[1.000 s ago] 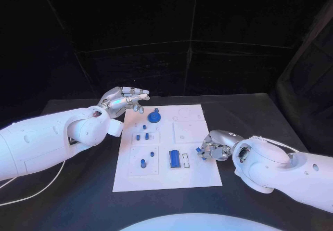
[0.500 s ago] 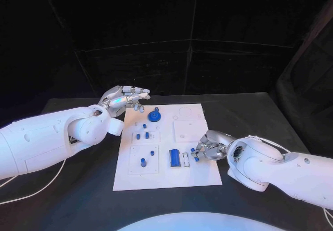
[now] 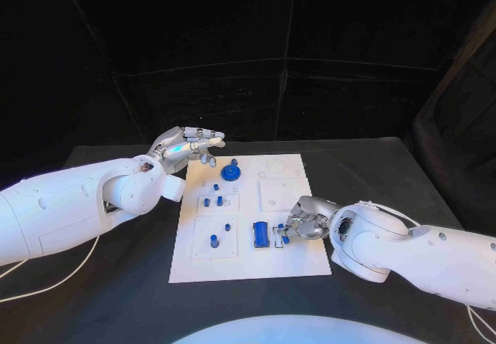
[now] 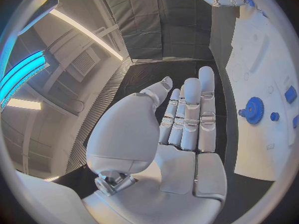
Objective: Assemble the parts on the task board
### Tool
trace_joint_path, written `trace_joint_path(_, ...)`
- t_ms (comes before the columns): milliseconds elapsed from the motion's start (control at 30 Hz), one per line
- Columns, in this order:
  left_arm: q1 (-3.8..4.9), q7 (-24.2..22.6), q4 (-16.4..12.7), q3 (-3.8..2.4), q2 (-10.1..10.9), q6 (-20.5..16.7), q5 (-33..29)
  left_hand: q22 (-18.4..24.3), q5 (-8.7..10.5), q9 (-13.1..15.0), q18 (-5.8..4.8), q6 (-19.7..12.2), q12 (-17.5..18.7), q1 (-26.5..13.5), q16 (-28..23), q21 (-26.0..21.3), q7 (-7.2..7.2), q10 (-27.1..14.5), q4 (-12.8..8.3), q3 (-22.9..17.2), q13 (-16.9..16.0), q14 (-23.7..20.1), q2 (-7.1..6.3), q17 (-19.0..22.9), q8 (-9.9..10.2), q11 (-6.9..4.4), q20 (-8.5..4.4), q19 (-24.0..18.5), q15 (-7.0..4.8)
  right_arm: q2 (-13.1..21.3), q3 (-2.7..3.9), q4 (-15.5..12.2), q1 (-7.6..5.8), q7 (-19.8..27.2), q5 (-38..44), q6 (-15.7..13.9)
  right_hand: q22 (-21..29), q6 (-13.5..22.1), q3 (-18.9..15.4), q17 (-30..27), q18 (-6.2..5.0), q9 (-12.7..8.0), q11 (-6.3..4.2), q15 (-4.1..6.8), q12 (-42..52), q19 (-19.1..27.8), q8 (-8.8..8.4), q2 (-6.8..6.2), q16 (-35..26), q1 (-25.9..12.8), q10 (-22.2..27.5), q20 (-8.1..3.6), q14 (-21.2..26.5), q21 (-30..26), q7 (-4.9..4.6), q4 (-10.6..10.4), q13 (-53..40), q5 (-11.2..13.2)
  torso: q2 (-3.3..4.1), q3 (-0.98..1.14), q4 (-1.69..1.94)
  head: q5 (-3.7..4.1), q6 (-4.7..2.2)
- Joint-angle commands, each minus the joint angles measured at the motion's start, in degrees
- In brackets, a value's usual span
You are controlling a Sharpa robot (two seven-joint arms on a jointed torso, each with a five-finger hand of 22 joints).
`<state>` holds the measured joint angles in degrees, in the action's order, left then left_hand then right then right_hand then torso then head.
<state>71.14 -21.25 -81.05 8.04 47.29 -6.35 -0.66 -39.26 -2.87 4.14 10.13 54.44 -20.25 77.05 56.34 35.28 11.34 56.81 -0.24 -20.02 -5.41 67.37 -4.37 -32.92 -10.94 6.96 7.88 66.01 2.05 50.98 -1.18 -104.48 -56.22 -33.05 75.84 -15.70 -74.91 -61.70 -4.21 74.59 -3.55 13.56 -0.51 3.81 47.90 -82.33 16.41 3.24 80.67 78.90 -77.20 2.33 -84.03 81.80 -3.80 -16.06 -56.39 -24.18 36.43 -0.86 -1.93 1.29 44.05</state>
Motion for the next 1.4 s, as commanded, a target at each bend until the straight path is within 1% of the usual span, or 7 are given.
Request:
trace_joint_path(33,0.08,-0.1,-0.1,-0.05,0.0,0.8,-0.1,0.1,-0.03,-0.1,0.32,-0.4,-0.2,0.2,-0.2,-0.3,-0.08,-0.3,-0.1,0.4,0.0,-0.4,0.23,0.1,-0.3,0.11,-0.08,-0.3,0.09,-0.4,0.01,0.1,-0.06,-0.5,1.7,1.2,-3.7,-0.4,0.2,0.0,0.61,0.0,-0.12,0.44,0.2,-0.5,0.17,0.04,0.2,-0.6,-0.4,-0.02,-3.1,0.3,0.04,-0.2,0.0,-0.2,-0.01,0.03,-0.09,-0.04,0.01)
trace_joint_path(367,0.08,-0.1,-0.1,-0.05,-0.1,0.9,-0.1,0.1,-0.03,-0.1,0.32,-0.4,-0.2,0.2,-0.2,-0.3,-0.08,-0.3,-0.1,0.4,0.0,-0.4,0.23,0.1,-0.3,0.11,-0.08,-0.3,0.09,-1.5,0.00,0.7,-0.06,-0.7,2.5,4.4,-3.6,-0.5,0.3,0.0,0.59,0.1,-0.20,0.51,0.1,-0.4,0.17,-0.03,0.2,-0.5,-0.4,-0.07,-3.1,0.3,0.13,-0.1,0.0,-0.2,-0.05,0.03,-0.06,-0.07,0.21)
trace_joint_path(800,0.08,-0.1,-0.1,-0.05,-0.1,0.8,-0.1,0.1,-0.03,-0.1,0.32,-0.4,-0.2,0.2,-0.2,-0.3,-0.08,-0.3,-0.1,0.4,0.0,-0.4,0.23,0.1,-0.3,0.11,-0.08,-0.3,0.09,-2.0,0.00,1.1,-0.06,-0.9,4.6,4.6,-3.5,-0.9,-0.2,-0.2,0.56,0.5,-0.20,0.57,-0.4,-0.3,-0.11,-0.06,0.0,-2.5,-0.5,-0.22,-3.1,0.2,0.11,-0.5,0.2,1.1,-0.09,0.02,-0.08,-0.11,0.22)
trace_joint_path(900,0.08,-0.1,-0.1,-0.05,-0.1,0.8,-0.1,0.1,-0.03,-0.1,0.32,-0.4,-0.2,0.2,-0.2,-0.3,-0.08,-0.3,-0.1,0.4,0.0,-0.4,0.23,0.1,-0.3,0.11,-0.08,-0.3,0.09,-2.1,0.00,1.2,-0.06,-0.9,5.8,4.1,-3.2,-1.2,-2.0,-0.5,0.51,0.7,-0.02,0.42,-0.8,-0.1,-0.33,-0.66,-0.2,-5.7,-0.6,-0.14,-3.0,0.0,-0.05,-0.6,0.3,2.6,-0.10,0.04,-0.08,-0.14,0.21)
trace_joint_path(1000,0.08,-0.1,-0.1,-0.05,-0.1,0.9,-0.1,0.1,-0.03,-0.1,0.32,-0.4,-0.2,0.2,-0.2,-0.3,-0.08,-0.3,-0.1,0.4,0.0,-0.4,0.23,0.1,-0.3,0.11,-0.08,-0.3,0.09,-2.2,0.00,1.2,-0.06,-0.9,6.4,3.7,-3.0,-1.4,-4.5,-0.8,0.44,1.1,-0.05,0.41,-1.2,0.0,-0.59,-1.05,-0.5,-9.3,-0.6,-0.07,-2.9,-0.2,0.03,-0.6,0.4,7.3,-0.08,0.05,-0.07,-0.14,0.17)
trace_joint_path(1067,0.08,-0.1,-0.1,-0.05,-0.1,0.9,-0.1,0.1,-0.03,-0.1,0.32,-0.4,-0.2,0.2,-0.2,-0.3,-0.08,-0.3,-0.1,0.4,0.0,-0.4,0.23,0.1,-0.3,0.11,-0.08,-0.3,0.09,-2.3,0.00,1.3,-0.06,-0.9,6.7,3.5,-2.9,-1.4,-5.5,-1.0,0.41,1.4,-0.06,0.44,-1.5,0.1,-0.79,-1.03,-0.6,-10.3,-0.6,-0.09,-2.9,-0.3,0.06,-0.5,0.5,9.2,-0.10,0.05,-0.09,-0.17,0.13)
trace_joint_path(1400,0.08,0.0,-0.1,-0.05,-0.1,0.9,-0.1,0.1,-0.03,-0.1,0.32,-0.4,-0.2,0.2,-0.2,-0.3,-0.08,-0.3,-0.1,0.4,0.0,-0.4,0.23,0.1,-0.3,0.11,-0.08,-0.3,0.09,-2.2,0.00,1.4,-0.06,-0.8,7.7,3.0,-2.6,-1.4,-7.5,-1.2,0.33,2.1,-0.04,0.44,-2.2,0.3,-1.23,-0.60,-0.9,-11.5,-0.5,-0.09,-2.9,-0.6,0.06,-0.5,0.5,12.3,-0.12,0.05,-0.13,-0.10,0.04)
